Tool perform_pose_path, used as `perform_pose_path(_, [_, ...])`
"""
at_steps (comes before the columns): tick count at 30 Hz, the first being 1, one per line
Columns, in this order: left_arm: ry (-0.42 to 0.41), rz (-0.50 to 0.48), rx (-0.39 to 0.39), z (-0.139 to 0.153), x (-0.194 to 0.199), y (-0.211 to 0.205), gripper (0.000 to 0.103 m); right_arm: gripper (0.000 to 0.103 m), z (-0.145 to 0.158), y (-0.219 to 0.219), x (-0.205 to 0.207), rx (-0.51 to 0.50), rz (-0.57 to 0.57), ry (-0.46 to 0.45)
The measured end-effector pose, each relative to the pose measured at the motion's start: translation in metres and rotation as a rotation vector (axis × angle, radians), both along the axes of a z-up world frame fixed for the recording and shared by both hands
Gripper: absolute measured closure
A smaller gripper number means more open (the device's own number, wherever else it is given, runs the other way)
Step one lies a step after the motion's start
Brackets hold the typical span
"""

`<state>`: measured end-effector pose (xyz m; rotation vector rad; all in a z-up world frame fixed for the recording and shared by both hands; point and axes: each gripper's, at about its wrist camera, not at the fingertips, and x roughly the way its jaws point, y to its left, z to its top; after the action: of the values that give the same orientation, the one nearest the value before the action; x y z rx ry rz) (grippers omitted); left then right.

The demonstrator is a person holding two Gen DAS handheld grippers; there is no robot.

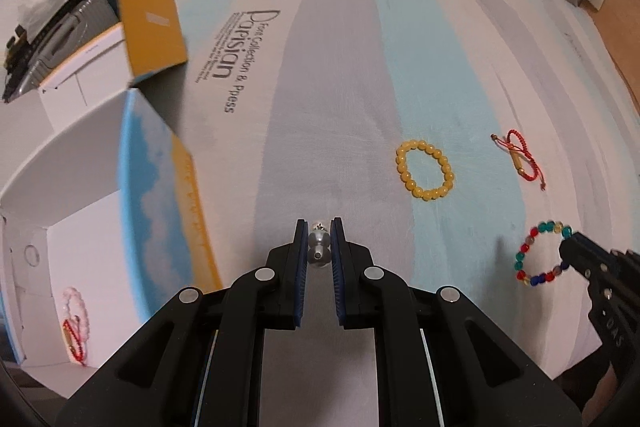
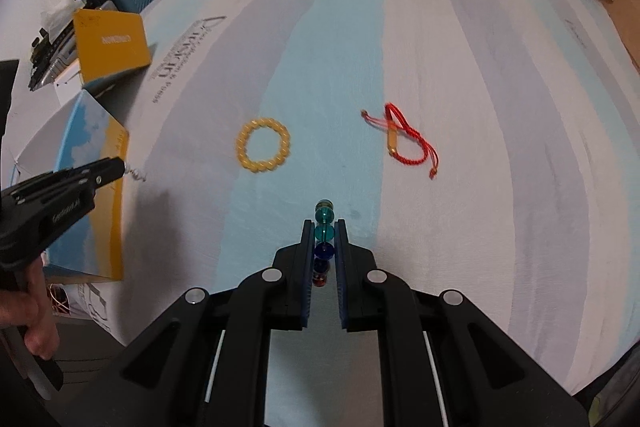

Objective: Organize jewelry
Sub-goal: 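Grasp the pearls with the left tool while the right tool grasps the multicolour bead bracelet, then carry the pearls and multicolour bracelet into the white box and open both tools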

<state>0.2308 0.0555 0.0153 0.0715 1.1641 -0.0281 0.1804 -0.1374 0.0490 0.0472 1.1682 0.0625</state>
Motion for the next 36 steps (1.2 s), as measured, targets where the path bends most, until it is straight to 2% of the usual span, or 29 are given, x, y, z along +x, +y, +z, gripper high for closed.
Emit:
perform_pose_path(11, [-0.071, 0.020, 0.004, 0.055, -0.033, 0.047, 0.093, 0.094, 0.044, 0.048, -0.008, 0.012, 0.044, -0.074])
perform_pose_path(22, [-0.151, 0.102, 0.017, 0.110, -0.071, 0.133, 0.092, 0.094, 0.084, 0.139, -0.011, 0.041, 0.144, -0.146])
perform_pose_path(30, [-0.145, 0.183, 0.037, 0.116, -0.094, 0.200, 0.092, 0.094, 0.105, 0.226, -0.024, 0.081, 0.251, -0.195])
perform_pose_path(36, [-0.090, 0.238, 0.028, 0.100, -0.111, 0.253, 0.092, 0.094, 0.094, 0.295, -0.034, 0.091, 0.371, -0.164])
